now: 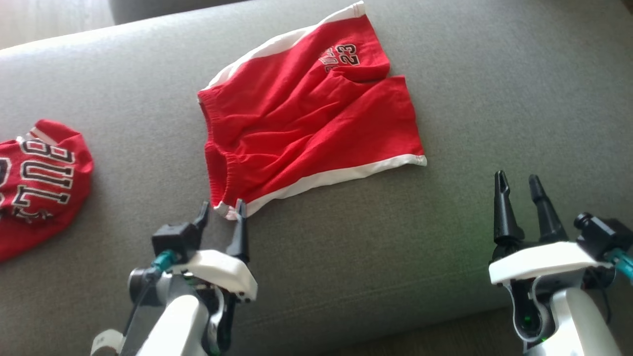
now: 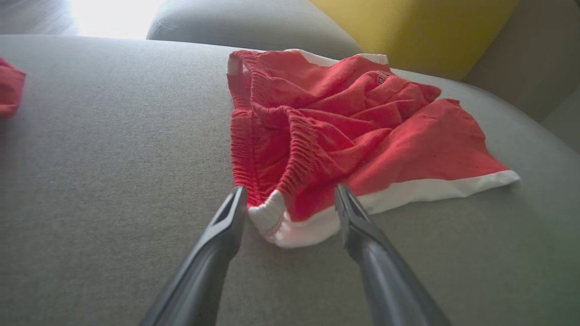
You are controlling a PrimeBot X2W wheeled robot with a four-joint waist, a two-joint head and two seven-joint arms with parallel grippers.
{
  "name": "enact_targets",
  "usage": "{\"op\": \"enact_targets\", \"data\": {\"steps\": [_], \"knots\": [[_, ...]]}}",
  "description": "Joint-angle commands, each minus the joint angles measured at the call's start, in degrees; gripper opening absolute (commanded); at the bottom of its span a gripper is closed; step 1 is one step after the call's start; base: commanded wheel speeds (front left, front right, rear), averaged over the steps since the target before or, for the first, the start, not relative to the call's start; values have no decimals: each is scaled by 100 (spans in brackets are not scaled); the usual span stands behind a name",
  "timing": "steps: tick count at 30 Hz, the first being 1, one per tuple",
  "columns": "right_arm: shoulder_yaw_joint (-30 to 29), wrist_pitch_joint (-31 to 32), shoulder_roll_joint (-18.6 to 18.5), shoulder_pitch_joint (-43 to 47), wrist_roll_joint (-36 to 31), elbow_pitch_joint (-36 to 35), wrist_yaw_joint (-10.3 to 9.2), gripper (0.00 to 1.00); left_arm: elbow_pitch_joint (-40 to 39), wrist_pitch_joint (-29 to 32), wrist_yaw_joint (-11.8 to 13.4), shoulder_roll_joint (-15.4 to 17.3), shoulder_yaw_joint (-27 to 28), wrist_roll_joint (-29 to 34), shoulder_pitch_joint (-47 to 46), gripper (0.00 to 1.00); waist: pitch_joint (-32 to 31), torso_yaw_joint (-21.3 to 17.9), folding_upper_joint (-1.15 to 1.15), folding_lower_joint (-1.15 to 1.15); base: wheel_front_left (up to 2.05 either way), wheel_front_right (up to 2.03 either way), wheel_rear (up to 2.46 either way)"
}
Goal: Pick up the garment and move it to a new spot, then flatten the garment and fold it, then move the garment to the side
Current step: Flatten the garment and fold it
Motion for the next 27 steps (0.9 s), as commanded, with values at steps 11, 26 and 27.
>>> {"op": "enact_targets", "data": {"steps": [11, 26, 27], "knots": [[85, -61, 11, -262, 59, -257, -1, 100, 501, -70, 240, 19, 121, -684, -486, 100, 181, -92, 0, 0, 0, 0, 0], [123, -61, 11, -315, 67, -241, -1, 100, 595, -70, 97, 19, -25, -1211, -702, 64, 274, -126, 0, 0, 0, 0, 0], [121, -61, 11, -318, 70, -233, -1, 100, 603, -70, 93, 19, -39, -1224, -708, 33, 275, -120, 0, 0, 0, 0, 0]]}}
